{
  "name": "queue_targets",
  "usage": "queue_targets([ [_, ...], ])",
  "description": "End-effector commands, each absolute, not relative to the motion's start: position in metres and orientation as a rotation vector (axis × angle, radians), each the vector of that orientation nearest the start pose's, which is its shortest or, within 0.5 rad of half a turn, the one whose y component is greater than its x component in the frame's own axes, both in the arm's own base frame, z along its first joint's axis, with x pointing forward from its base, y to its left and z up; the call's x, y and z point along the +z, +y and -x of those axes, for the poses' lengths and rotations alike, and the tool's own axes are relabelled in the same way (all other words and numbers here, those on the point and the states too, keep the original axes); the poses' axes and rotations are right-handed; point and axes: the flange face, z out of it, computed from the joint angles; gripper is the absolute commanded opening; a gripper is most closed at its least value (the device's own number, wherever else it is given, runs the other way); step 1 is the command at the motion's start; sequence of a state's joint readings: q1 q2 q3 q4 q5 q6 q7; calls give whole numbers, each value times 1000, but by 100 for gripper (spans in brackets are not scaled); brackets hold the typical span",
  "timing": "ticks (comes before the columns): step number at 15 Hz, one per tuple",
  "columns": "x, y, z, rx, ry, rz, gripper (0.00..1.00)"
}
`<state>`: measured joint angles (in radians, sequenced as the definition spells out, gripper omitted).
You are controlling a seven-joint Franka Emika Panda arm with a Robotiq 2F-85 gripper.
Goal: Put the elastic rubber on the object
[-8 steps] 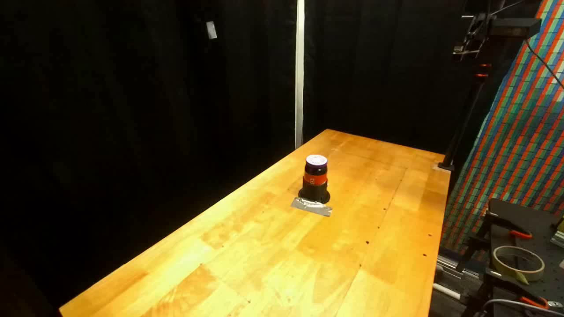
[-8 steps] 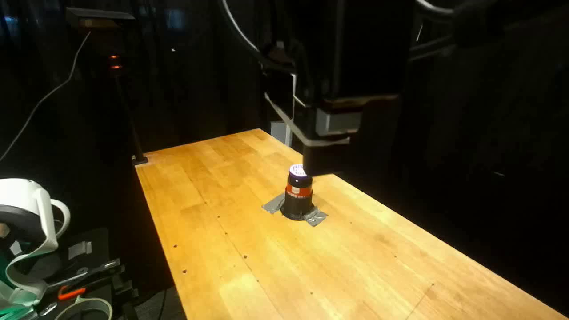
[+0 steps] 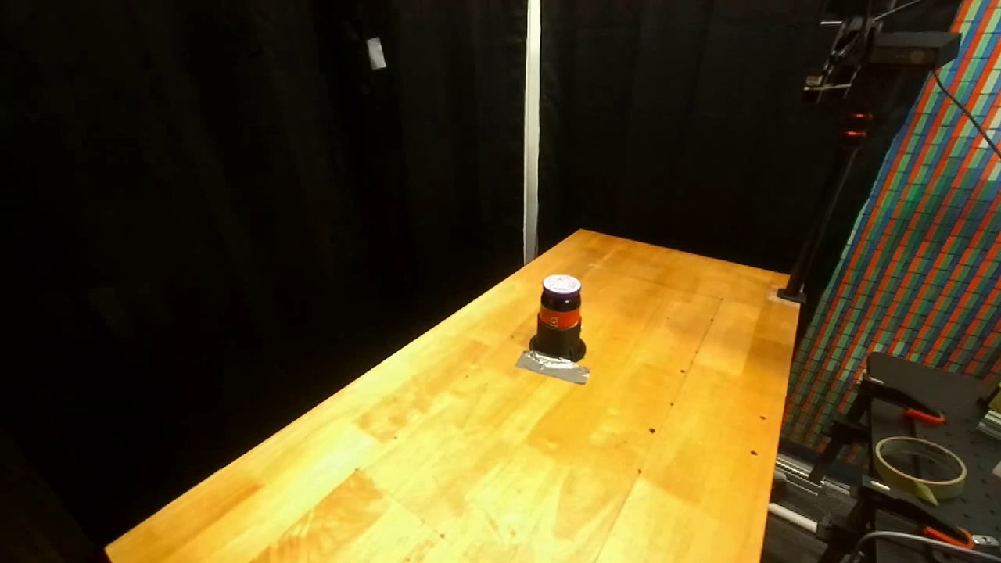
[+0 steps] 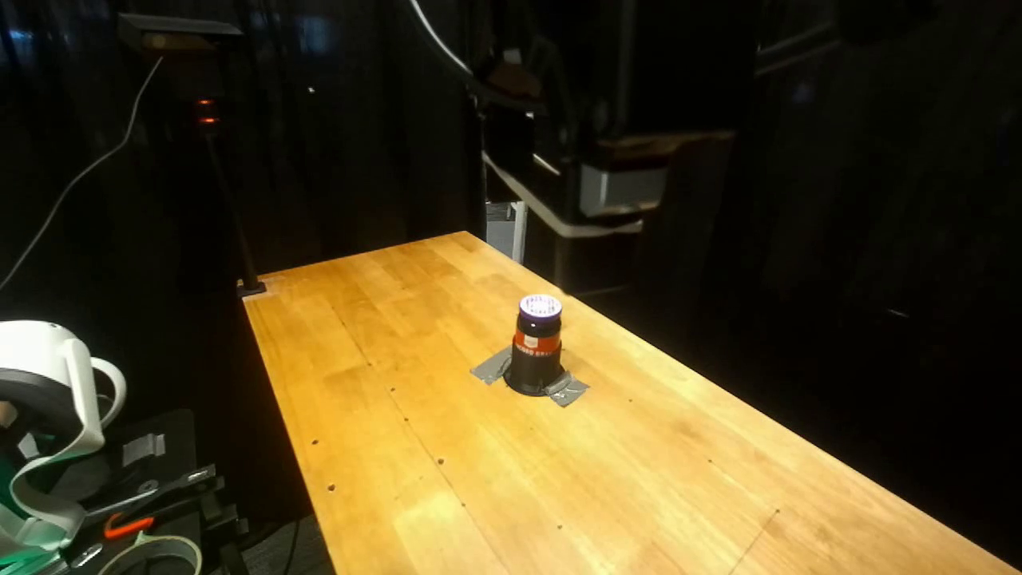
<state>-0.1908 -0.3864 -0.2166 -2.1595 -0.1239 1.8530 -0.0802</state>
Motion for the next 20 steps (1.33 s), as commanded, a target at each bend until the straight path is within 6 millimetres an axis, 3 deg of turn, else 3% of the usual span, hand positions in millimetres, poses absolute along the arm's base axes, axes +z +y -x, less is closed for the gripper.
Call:
queue_targets([
  [1, 557, -197, -404, -97, 453, 3163, 100],
  [8, 557, -197, -404, -98, 453, 3163, 100],
  [9, 553, -193, -433, -65, 484, 3162, 100],
  [11, 547, -163, -477, 11, 389, 3171, 100],
  [14, 532, -116, -522, 112, 224, 3215, 100],
  [20, 464, 1, -616, 348, -111, 3203, 100],
])
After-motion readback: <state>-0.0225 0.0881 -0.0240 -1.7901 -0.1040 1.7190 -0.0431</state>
